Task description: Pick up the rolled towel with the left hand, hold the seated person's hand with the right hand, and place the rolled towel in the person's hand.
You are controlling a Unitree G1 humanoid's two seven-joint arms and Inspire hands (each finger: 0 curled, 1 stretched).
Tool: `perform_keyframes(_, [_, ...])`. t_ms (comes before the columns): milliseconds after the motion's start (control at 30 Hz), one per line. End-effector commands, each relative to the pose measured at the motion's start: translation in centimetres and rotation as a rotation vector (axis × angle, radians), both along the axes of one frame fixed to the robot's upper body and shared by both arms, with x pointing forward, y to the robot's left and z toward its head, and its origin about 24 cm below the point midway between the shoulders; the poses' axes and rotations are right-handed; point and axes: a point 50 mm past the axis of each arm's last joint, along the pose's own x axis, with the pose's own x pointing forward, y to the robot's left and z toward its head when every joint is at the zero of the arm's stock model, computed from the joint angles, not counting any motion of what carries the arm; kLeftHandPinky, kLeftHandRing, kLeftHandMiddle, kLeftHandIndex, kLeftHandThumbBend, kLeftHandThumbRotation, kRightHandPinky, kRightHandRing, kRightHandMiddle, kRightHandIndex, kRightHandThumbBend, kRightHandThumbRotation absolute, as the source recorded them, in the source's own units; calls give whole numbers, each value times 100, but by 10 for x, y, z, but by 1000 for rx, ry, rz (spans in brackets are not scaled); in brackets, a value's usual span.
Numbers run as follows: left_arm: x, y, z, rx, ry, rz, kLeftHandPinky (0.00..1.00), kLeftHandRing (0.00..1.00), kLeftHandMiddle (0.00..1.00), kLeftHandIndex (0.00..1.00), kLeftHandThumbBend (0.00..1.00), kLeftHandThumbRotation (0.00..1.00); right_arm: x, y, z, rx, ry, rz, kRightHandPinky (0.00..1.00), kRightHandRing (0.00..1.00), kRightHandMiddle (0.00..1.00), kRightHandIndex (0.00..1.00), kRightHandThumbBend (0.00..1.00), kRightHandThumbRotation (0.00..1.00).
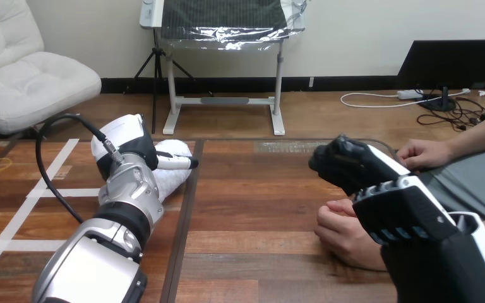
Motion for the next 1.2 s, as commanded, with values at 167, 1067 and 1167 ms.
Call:
perform_keyframes(167, [2, -2, 3, 36, -4, -16, 100, 100, 100, 100, 95, 49, 0, 0, 13, 22, -60, 7, 84, 86, 87, 87, 100, 97])
perform_keyframes(1067, [-3, -3, -6, 38, 32, -19, 100, 100, 100, 100, 94, 50, -1, 1, 19, 9, -85, 4, 83, 84, 85, 86, 100, 100])
perform_keyframes(1167, [-4, -3, -8, 36, 38, -21, 100, 100, 100, 100, 94, 50, -1, 1, 20, 10, -91, 6, 83, 84, 85, 86, 100, 100])
